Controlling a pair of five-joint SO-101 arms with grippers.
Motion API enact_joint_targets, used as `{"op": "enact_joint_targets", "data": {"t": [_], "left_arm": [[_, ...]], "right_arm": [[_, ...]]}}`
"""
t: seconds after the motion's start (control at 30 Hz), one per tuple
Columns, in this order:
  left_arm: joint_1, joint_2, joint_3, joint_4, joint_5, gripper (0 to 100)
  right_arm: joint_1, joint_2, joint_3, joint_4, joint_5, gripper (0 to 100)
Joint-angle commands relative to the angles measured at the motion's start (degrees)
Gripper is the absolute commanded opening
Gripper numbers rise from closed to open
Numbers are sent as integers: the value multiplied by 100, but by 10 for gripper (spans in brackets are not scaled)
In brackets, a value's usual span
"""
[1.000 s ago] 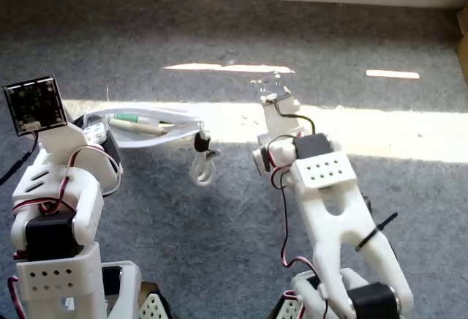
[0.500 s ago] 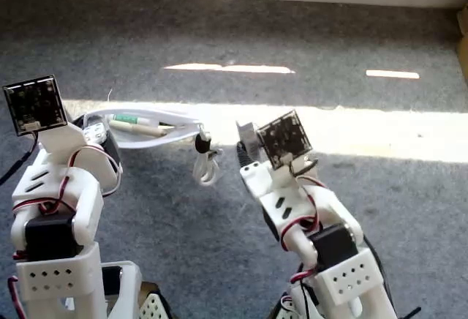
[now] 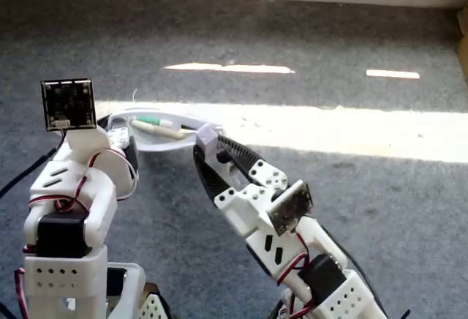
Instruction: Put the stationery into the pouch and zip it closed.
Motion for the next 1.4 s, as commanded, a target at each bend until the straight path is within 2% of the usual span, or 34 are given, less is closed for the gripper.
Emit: {"op": "enact_joint_targets", "data": {"t": [0.0,0.17,0.3,0.5,0.7,1.23,1.37], "left_arm": [[180,-31,-84,-167,-53,28],[233,-31,-84,-149,-53,28],[585,-31,-48,-141,-290,28],[646,-31,-48,-141,-316,28],[655,-31,-48,-141,-325,28],[655,-31,4,-141,-325,28],[655,-31,4,-141,-325,28]], "right_arm": [[-48,-154,154,-866,-53,5],[-57,-163,470,-1464,-53,5],[-57,-180,505,-1701,-53,5],[-84,-180,514,-1736,-62,5],[-462,-127,549,-1701,-35,5],[-444,-119,549,-1701,-53,6],[-251,-119,549,-1701,-53,7]]}}
